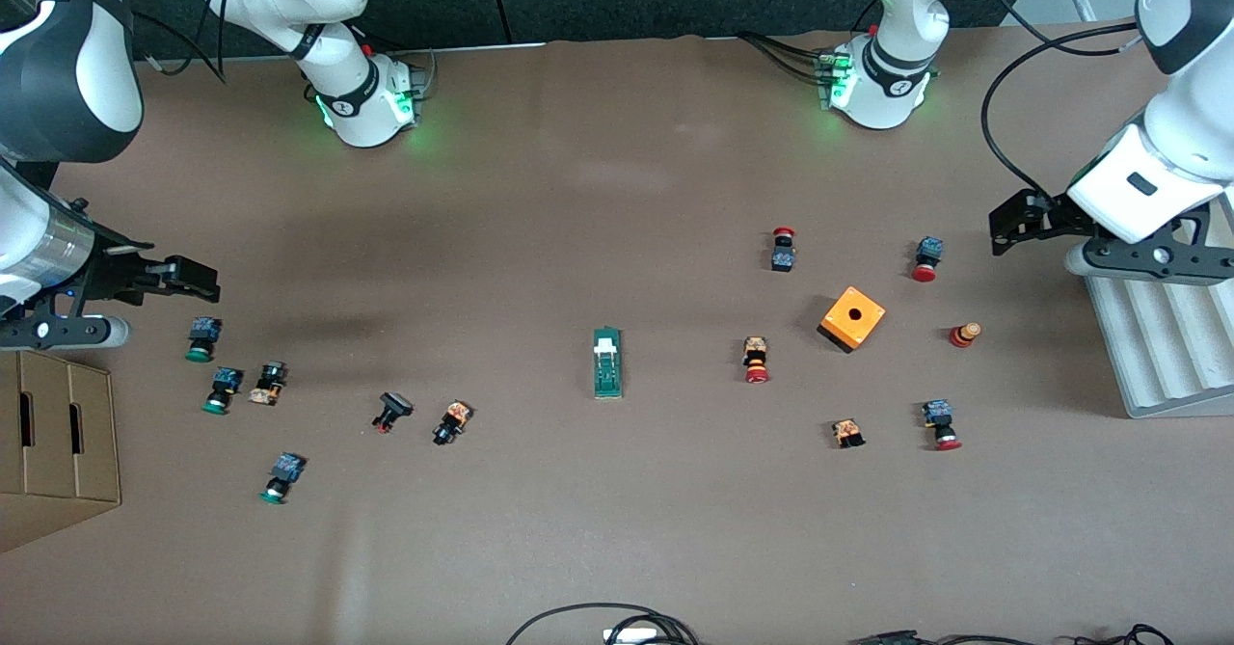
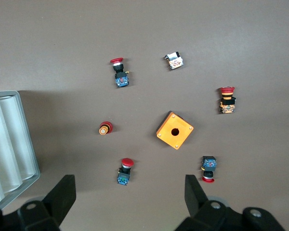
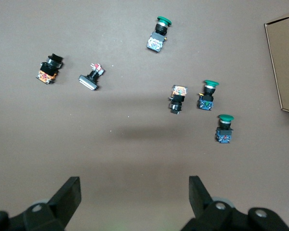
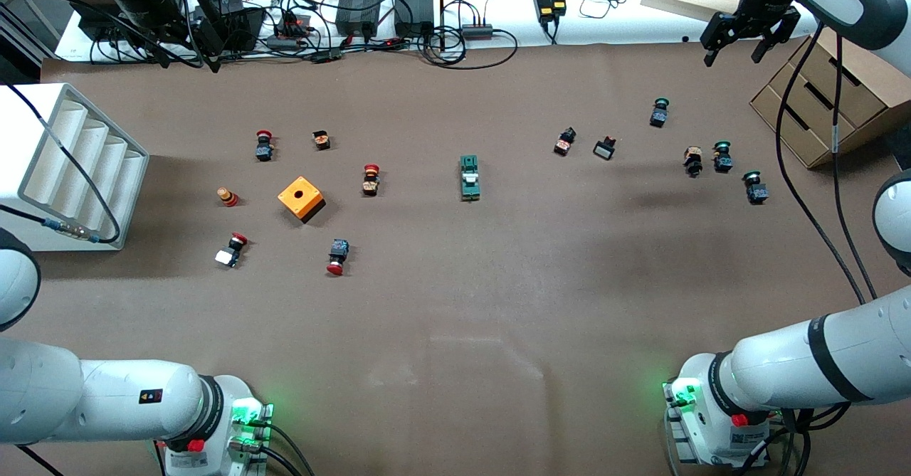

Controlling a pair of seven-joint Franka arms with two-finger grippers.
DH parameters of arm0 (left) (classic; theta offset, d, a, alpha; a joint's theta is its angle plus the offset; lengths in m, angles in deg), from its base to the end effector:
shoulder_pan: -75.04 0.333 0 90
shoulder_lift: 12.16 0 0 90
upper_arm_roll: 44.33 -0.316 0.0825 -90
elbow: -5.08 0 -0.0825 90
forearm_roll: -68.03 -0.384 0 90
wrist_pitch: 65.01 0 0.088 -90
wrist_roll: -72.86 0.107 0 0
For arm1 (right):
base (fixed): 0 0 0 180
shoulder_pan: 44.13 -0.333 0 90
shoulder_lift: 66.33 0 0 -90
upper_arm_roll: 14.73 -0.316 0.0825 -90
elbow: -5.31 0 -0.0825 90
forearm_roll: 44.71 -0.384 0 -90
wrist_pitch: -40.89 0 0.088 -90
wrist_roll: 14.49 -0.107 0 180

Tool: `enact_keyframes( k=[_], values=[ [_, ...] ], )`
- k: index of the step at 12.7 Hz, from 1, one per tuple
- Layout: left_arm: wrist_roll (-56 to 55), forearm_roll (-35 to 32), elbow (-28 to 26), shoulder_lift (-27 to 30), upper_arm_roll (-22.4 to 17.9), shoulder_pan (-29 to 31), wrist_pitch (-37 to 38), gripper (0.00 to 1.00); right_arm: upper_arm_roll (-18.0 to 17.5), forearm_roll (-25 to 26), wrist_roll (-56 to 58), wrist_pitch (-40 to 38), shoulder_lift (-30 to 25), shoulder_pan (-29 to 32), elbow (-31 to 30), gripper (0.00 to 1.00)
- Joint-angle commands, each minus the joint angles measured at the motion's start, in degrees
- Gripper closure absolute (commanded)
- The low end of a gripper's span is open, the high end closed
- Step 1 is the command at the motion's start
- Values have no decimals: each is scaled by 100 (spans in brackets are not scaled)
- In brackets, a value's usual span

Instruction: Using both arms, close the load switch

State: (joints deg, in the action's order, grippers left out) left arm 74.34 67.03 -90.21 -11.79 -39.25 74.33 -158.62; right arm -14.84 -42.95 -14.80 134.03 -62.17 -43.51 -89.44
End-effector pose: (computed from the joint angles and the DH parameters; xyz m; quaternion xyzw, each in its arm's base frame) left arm 0.5530 -0.0544 0.5898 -0.9978 0.0640 0.0111 0.0094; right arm 0.5741 -0.0083 0.5490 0.9986 -0.0055 -0.0504 0.0151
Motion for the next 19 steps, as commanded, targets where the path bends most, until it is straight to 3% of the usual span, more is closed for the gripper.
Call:
enact_keyframes(
  k=[1,15,19],
  values=[
    [-34,-40,160,-64,54,63,62,0,19,26,40,-198,50,60,89,0],
    [-60,-22,151,-55,80,54,54,0,72,-317,102,-138,41,192,158,0],
    [-761,30,151,-38,316,-8,54,0,63,-317,84,-130,59,183,150,0]
  ],
)
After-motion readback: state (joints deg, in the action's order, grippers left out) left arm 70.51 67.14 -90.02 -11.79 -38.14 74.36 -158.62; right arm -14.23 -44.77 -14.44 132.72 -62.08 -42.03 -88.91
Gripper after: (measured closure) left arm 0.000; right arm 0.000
